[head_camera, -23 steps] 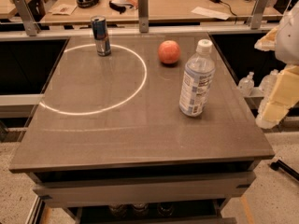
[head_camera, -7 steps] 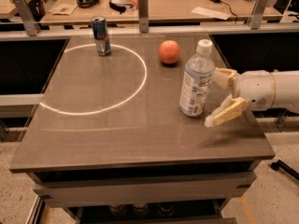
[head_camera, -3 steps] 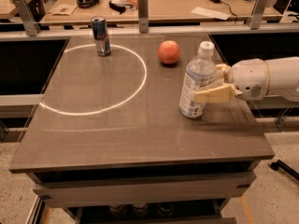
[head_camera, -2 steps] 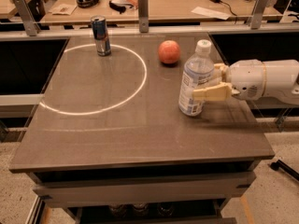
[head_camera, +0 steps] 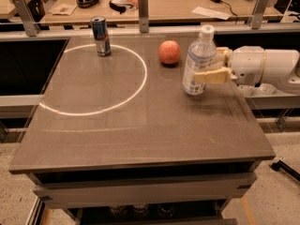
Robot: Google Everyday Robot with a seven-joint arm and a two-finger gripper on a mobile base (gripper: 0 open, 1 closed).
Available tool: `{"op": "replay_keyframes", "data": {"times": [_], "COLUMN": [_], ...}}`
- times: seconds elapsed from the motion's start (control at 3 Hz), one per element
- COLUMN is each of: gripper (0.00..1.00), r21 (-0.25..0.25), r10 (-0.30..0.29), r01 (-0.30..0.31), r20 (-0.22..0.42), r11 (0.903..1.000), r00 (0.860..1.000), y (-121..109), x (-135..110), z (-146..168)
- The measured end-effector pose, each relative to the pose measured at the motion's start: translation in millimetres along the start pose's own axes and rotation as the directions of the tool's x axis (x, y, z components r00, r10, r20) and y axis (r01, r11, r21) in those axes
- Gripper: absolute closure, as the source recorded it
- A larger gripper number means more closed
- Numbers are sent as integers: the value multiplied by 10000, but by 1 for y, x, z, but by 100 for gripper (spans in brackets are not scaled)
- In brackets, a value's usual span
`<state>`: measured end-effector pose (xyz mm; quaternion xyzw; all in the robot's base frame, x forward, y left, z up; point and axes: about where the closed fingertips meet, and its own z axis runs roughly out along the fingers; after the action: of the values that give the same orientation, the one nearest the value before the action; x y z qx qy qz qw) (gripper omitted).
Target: Move blue plastic bottle near apple
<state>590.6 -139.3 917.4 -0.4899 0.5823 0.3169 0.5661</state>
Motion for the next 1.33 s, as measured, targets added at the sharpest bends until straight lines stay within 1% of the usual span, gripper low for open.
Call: {"op": "replay_keyframes", "data": {"times": [0.33, 0.67, 1.0, 1.33], "gripper": [100, 100, 100, 100], "r21": [903, 1509, 1767, 1800], "r10": [-833, -1113, -890, -283], "r01": [851, 1213, 1102, 562], "r20": [-237, -726, -1239, -1535], "r11": [9923, 9811, 9781, 9821], "r00": [9962, 9911, 9883, 9877], "y": [-41, -73, -103, -122], "x": [-18, -25, -20, -5], "z": [-12, -21, -19, -4]}}
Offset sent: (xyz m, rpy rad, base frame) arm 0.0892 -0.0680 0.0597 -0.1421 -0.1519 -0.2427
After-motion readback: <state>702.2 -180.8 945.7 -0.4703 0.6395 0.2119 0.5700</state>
